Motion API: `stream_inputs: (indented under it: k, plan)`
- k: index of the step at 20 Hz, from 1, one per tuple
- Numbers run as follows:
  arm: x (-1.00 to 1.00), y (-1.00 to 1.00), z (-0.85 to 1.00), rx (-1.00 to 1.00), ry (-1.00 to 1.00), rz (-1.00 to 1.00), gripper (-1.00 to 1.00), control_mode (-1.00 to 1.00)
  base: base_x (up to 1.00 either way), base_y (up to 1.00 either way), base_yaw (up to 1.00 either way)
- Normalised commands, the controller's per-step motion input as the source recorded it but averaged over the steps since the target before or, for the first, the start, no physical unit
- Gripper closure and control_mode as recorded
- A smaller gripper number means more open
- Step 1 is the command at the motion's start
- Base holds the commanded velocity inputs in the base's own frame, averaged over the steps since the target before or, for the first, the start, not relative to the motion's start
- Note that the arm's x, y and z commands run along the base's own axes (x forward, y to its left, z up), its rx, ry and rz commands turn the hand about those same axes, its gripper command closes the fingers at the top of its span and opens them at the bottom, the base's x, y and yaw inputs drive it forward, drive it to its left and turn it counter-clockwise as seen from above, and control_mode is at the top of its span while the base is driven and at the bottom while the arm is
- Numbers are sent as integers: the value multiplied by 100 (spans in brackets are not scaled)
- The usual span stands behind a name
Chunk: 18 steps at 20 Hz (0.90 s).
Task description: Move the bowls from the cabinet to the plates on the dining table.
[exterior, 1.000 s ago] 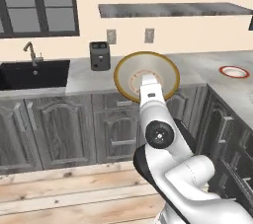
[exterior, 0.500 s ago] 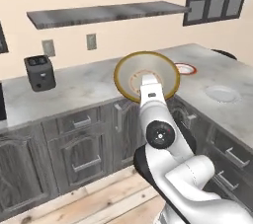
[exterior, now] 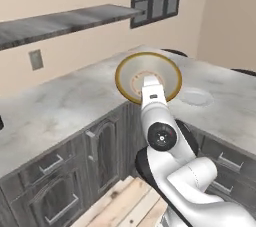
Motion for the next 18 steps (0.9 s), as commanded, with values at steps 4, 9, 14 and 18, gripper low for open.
stream_inputs:
  k: [4,9,14,18]
  plan:
    - [0,0,0,0,0,0,100,100,27,44,-61]
    - [0,0,0,0,0,0,100,100,27,55,-58]
    - [0,0,0,0,0,0,100,100,29,59,-46]
    - [0,0,0,0,0,0,100,100,21,50,-40]
